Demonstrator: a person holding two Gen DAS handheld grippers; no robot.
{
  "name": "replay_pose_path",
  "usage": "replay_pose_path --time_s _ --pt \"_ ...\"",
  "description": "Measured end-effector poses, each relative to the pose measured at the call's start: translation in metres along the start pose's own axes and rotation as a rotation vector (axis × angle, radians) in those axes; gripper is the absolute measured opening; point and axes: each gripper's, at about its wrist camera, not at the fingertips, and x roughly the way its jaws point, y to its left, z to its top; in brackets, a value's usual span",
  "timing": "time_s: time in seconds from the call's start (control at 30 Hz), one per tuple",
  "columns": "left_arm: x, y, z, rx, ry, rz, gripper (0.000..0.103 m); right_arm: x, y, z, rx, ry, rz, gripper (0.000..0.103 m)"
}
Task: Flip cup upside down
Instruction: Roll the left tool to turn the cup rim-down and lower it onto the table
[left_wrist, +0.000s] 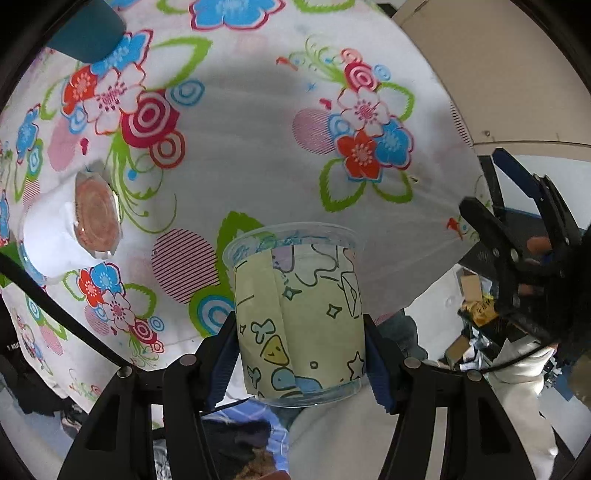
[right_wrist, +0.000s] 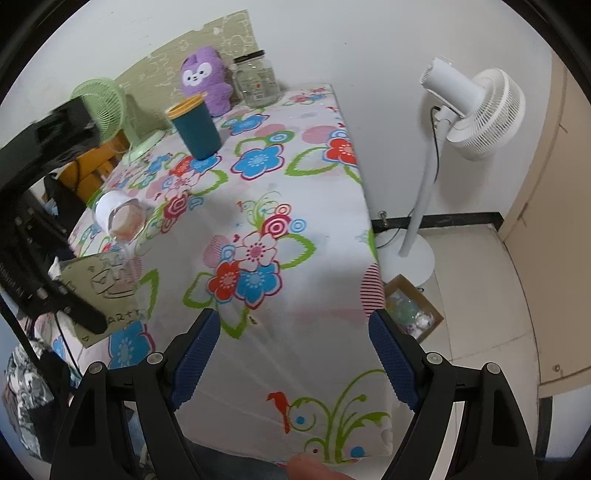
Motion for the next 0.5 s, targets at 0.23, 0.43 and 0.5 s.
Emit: replay_pose_path --time_s 0.23,0.43,0.5 --pt "0.024 -0.005 0.02 0.037 0.137 -0.02 0.065 -0.006 0.009 -0.006 -0.05 -0.024 0.03 0.084" --pt "0.027 -0.016 0.035 0.059 0.178 0.005 0.065 -0.015 0.025 -0.016 -0.129 -0.061 0.069 0.084" --pt "0.025 -0.017 0.042 0.055 0.181 0.007 0.065 -0.015 0.029 -0.019 -0.154 -0.062 0.089 0.084"
